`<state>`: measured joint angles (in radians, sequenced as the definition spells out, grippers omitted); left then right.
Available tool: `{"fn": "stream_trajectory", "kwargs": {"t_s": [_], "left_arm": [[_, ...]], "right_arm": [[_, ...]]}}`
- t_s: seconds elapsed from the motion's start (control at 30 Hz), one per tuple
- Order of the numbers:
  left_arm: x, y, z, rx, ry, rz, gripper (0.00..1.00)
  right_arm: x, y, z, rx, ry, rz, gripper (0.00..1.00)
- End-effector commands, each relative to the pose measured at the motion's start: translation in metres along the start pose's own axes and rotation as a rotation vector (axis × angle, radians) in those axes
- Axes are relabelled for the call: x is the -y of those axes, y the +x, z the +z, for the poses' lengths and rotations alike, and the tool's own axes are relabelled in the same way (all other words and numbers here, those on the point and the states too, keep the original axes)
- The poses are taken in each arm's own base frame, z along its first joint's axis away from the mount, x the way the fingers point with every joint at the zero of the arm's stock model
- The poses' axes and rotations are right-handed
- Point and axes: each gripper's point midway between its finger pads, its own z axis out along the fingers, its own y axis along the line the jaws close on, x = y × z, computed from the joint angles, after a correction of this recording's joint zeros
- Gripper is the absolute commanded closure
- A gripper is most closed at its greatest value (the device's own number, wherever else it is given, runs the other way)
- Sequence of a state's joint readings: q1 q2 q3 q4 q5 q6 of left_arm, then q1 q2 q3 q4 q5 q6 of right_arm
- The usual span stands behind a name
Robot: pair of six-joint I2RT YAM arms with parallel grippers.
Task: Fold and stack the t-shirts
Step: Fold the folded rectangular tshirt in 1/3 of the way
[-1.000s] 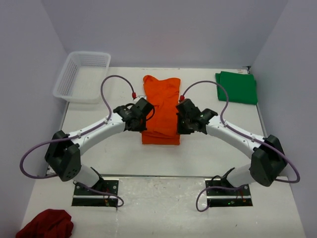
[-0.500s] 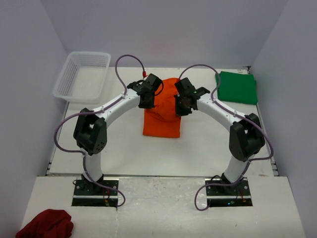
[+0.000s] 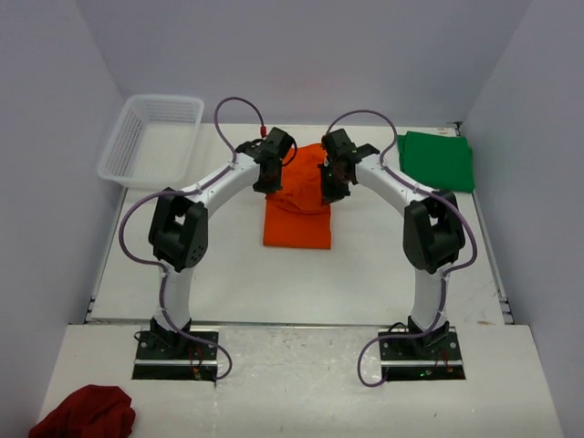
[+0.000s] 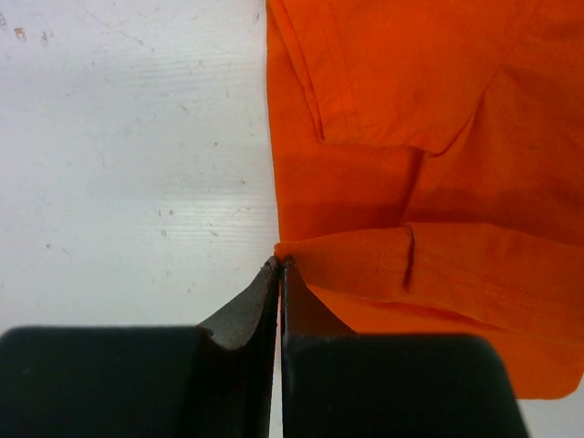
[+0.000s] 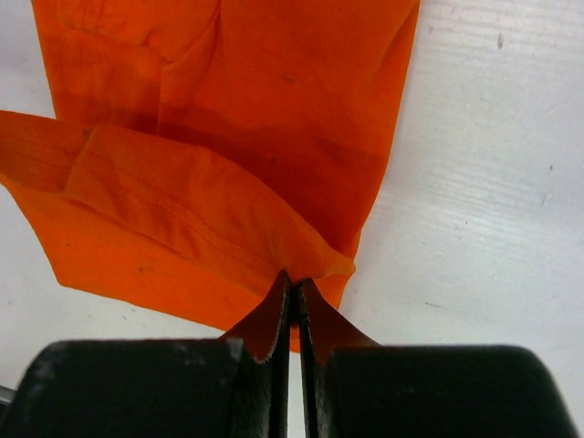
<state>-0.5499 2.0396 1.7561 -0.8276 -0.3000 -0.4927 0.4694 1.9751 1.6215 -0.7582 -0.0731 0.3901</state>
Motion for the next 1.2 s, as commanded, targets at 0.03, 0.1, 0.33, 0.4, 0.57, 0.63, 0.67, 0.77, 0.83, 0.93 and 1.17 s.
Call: {"fn": "stream_trajectory", "kwargs": {"t_s": [0.03, 0.1, 0.33, 0.4, 0.57, 0.63, 0.67, 0.77, 0.83, 0.93, 1.17], "left_arm": [[0.003, -0.020, 0.013, 0.017, 0.033, 0.013, 1.00], [0.010, -0.031, 0.022, 0.018, 0.048, 0.008, 1.00], [-0.011, -0.114, 0.003, 0.236, -0.075, 0.021, 0.33], [-0.022, -0.137, -0.020, 0.305, -0.099, 0.004, 0.26], [-0.007, -0.115, -0.060, 0.296, 0.080, -0.080, 0.25], [0.005, -0.084, -0.053, 0.237, 0.156, -0.072, 0.29], [0.011, -0.072, -0.051, 0.217, 0.171, -0.073, 0.31], [0.020, -0.027, -0.041, 0.132, 0.205, -0.055, 0.52], [0.019, 0.002, -0.038, 0.088, 0.230, -0.062, 0.69], [0.023, 0.015, -0.046, 0.108, 0.306, -0.072, 0.93], [0.009, 0.064, -0.046, 0.019, 0.292, -0.047, 0.99]], "right_arm": [[0.002, -0.020, -0.003, 0.012, -0.025, -0.019, 1.00], [0.002, -0.030, 0.000, 0.019, -0.037, -0.020, 1.00], [0.040, -0.087, 0.006, 0.069, -0.053, 0.006, 0.56], [0.042, -0.122, -0.015, 0.146, -0.053, -0.004, 0.51], [0.053, -0.111, -0.038, 0.130, 0.010, 0.030, 0.39], [0.051, -0.086, -0.044, 0.118, -0.006, 0.057, 0.38], [0.044, -0.075, -0.043, 0.113, -0.037, 0.061, 0.37], [0.032, -0.036, -0.046, 0.087, -0.030, 0.069, 0.37], [0.027, -0.006, -0.043, 0.060, -0.020, 0.068, 0.37], [0.027, 0.022, -0.034, 0.045, -0.053, 0.082, 0.41], [0.022, 0.060, -0.032, -0.013, -0.110, 0.089, 0.53]]}}
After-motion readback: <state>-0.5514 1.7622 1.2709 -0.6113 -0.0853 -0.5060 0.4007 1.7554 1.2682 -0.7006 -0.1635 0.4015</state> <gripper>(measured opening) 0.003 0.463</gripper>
